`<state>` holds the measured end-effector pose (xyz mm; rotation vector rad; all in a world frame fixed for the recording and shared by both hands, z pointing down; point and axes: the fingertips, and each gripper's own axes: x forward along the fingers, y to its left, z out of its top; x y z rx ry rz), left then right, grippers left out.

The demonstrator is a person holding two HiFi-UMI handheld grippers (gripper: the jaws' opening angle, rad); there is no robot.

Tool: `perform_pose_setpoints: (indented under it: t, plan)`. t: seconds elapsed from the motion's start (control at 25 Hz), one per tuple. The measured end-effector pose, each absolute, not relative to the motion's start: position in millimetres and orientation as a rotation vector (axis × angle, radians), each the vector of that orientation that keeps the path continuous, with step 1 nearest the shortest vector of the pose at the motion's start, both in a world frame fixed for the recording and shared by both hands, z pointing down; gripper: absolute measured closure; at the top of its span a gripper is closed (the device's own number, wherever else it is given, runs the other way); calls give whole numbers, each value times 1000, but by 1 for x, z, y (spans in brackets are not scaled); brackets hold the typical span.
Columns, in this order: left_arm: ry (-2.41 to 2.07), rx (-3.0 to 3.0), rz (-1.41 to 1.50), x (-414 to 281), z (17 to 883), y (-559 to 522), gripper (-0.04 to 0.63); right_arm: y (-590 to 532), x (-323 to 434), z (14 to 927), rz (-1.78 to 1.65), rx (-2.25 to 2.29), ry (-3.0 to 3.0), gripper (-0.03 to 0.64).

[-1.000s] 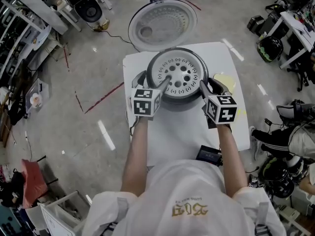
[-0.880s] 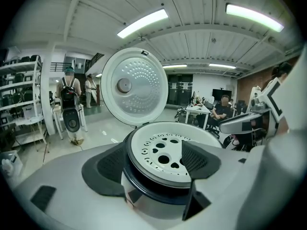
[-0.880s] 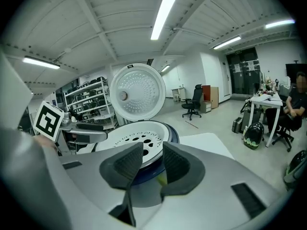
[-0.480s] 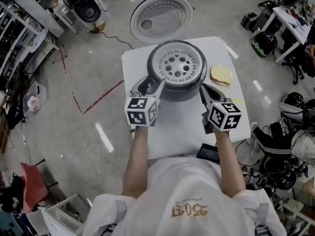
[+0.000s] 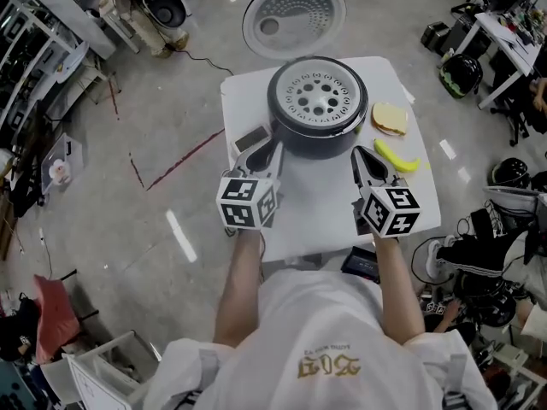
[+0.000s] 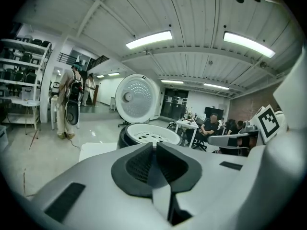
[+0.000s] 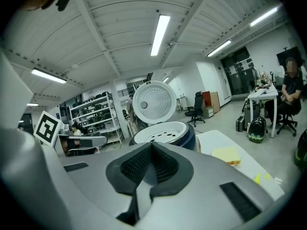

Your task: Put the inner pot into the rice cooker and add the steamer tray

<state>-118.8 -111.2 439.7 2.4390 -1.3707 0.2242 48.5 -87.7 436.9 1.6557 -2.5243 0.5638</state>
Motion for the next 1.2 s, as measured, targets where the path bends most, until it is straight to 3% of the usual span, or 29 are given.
perform_pose_setpoints:
  t: [0.12, 1.2]
  plan:
    - [-1353, 2426, 210, -123, 445, -96, 578, -77, 45, 435, 490, 1676, -2499, 606]
    - [-1278, 2419, 256, -113, 460, -69, 578, -55, 43, 438, 475, 1687, -2468, 606]
